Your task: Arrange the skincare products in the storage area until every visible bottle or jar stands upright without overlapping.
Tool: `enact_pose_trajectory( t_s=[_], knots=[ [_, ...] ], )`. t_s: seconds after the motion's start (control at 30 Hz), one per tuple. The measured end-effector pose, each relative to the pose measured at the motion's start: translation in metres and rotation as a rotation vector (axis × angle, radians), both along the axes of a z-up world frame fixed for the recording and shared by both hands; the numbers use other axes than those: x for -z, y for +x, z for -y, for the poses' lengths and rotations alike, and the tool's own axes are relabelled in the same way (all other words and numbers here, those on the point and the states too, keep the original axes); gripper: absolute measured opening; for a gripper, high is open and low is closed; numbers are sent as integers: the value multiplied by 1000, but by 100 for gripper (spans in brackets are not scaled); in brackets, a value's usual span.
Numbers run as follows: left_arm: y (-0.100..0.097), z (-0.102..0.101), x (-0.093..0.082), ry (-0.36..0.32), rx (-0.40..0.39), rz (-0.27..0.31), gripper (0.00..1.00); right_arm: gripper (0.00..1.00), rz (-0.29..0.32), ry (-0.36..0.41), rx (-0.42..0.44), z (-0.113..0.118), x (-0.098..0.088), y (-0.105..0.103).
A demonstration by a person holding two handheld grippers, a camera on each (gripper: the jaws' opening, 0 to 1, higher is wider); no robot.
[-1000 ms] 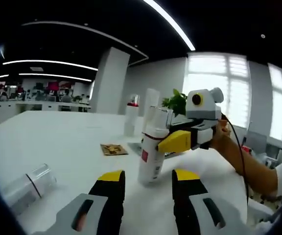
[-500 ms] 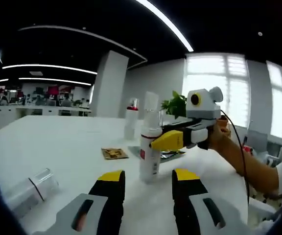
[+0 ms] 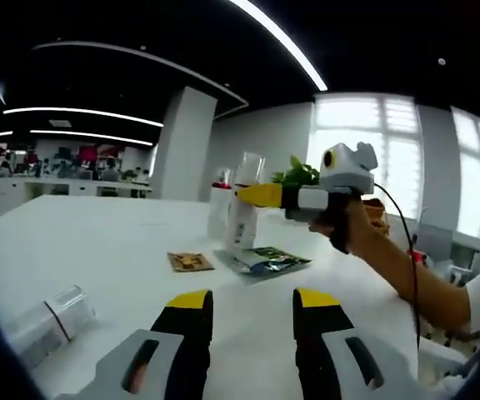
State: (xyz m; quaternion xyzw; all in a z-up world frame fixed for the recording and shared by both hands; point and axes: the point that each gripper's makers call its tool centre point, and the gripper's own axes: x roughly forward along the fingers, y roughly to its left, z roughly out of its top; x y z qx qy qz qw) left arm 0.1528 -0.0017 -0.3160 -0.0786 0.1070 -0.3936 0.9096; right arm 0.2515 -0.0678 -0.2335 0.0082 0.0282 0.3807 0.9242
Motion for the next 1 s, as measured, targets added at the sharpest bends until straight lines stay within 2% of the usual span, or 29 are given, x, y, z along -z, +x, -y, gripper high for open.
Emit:
enact_pose_trajectory(
  t_s=[0.1, 0.2, 0.27, 0.4, 0.5, 0.57, 0.63, 0.8, 1.0],
  knots=[
    [0, 1, 0, 2, 3, -1, 39, 19, 23, 11, 43, 6, -8, 7],
    [1, 1, 2, 10, 1, -4, 39, 19, 32, 14, 123, 14, -14, 20],
    [1, 1, 2, 14, 0, -6, 39, 19, 25, 34, 135, 13, -17, 24],
    [2, 0, 2, 17, -6, -1, 39, 19, 30, 15, 183, 11, -18, 38],
    [2, 1, 2, 15, -4, -2, 39, 19, 36, -10, 265, 19, -19, 50],
    [1, 2, 2, 14, 4, -4, 39, 19, 42, 3, 297, 20, -23, 56],
    [1, 3, 2, 14, 10, -4, 39, 19, 47, 14, 367, 26, -28, 65],
    [1, 2, 1, 10, 7, -1, 39, 19, 26, 53, 415, 20, -31, 77],
    [1, 2, 0, 3, 10, -3, 39, 19, 22, 21, 507, 17, -27, 97]
  ],
)
